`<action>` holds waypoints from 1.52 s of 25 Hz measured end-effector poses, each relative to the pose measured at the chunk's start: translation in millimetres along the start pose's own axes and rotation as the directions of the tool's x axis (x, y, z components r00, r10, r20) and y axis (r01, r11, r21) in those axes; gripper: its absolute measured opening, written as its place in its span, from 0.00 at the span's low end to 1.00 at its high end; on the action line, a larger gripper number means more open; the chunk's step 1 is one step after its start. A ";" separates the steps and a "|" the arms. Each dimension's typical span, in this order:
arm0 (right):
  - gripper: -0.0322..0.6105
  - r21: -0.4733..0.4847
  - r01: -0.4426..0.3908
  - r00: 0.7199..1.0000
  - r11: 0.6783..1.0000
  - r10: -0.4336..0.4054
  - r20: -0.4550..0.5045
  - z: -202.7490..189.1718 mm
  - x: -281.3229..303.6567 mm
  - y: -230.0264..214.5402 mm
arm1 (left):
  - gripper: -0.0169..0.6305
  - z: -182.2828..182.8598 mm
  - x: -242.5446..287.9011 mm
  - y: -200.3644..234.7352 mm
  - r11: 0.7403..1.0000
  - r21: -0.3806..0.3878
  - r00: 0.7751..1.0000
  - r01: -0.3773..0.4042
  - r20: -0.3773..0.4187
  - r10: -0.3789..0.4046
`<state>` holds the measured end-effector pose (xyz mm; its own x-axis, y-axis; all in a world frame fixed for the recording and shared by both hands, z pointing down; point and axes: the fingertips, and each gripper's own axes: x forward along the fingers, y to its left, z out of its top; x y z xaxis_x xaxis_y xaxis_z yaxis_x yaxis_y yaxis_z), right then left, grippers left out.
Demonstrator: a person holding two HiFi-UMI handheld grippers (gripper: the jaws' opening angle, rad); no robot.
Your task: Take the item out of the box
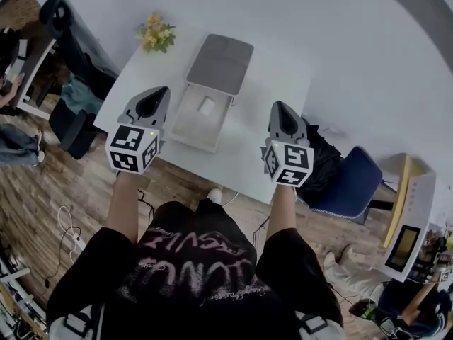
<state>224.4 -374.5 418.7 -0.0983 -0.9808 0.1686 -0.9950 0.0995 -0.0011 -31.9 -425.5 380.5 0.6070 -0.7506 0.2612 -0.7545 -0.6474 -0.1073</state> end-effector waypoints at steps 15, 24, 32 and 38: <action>0.06 0.046 0.035 0.999 0.998 -0.033 -0.033 -8.7 16.4 0.4 | 0.03 -7.2 28.4 7.4 0.998 0.001 0.998 0.059 -0.038 -0.059; 0.06 0.053 0.094 0.994 0.994 -0.090 -0.066 -19.7 30.3 1.1 | 0.03 -17.2 56.2 15.6 0.992 -0.008 0.990 0.130 -0.058 -0.130; 0.06 0.059 0.113 0.991 0.992 -0.109 -0.076 -28.6 37.4 -0.4 | 0.03 -30.8 76.0 11.5 0.984 -0.013 0.980 0.177 -0.094 -0.177; 0.06 0.064 0.129 0.989 0.990 -0.124 -0.077 -32.7 36.8 -5.9 | 0.03 -44.4 92.1 -3.7 0.975 -0.020 0.966 0.222 -0.132 -0.222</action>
<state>227.2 -405.6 457.2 0.0275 -0.9698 0.2425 -0.9983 -0.0389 -0.0425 15.7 -486.4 447.6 0.7212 -0.5637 0.4026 -0.6061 -0.7949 -0.0272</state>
